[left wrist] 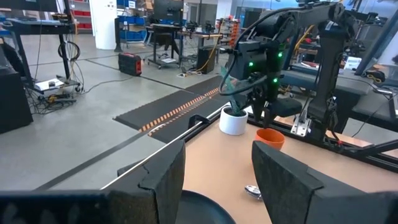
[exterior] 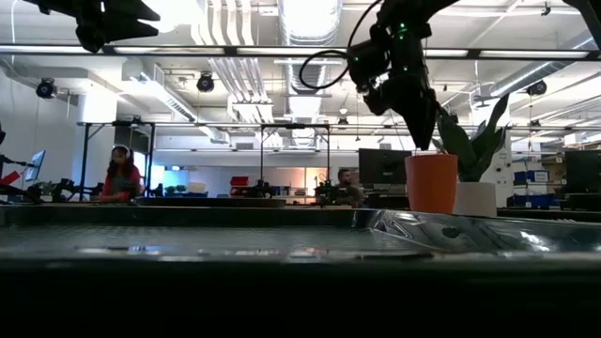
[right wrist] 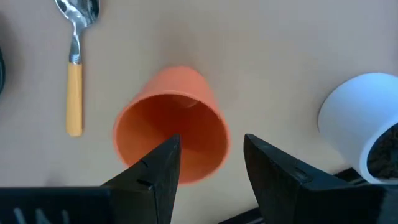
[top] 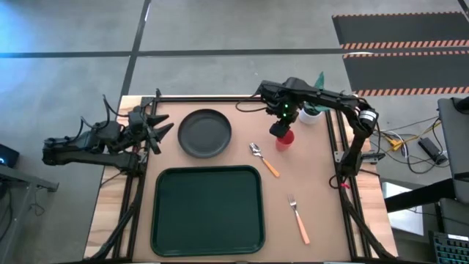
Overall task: Pick and place plate/cup/fork/spoon on tray
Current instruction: Put the orange cup on the top right of the black tray
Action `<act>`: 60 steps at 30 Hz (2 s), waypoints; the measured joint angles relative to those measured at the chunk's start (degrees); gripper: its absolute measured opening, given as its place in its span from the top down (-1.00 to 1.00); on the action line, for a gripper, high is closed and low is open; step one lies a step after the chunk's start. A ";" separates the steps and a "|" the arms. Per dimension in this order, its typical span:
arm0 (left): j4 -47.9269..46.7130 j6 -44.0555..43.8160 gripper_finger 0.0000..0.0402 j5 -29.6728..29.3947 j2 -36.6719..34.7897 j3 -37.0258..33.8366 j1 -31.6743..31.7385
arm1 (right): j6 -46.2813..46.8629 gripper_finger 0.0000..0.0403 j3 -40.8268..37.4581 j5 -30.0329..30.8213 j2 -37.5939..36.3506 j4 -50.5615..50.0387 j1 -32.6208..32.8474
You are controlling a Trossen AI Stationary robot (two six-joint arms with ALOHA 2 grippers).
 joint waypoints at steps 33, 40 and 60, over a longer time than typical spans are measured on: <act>0.57 -1.55 0.16 -0.02 -0.02 -1.70 0.02 | 1.46 0.96 -6.16 -3.49 0.09 9.86 3.10; 0.54 -1.53 0.16 0.00 0.00 -1.70 0.00 | 5.86 0.96 7.27 -7.50 0.30 8.36 9.82; 0.44 -1.51 0.16 0.00 0.00 -1.72 0.01 | 15.99 0.96 30.05 -7.90 21.03 -0.67 32.82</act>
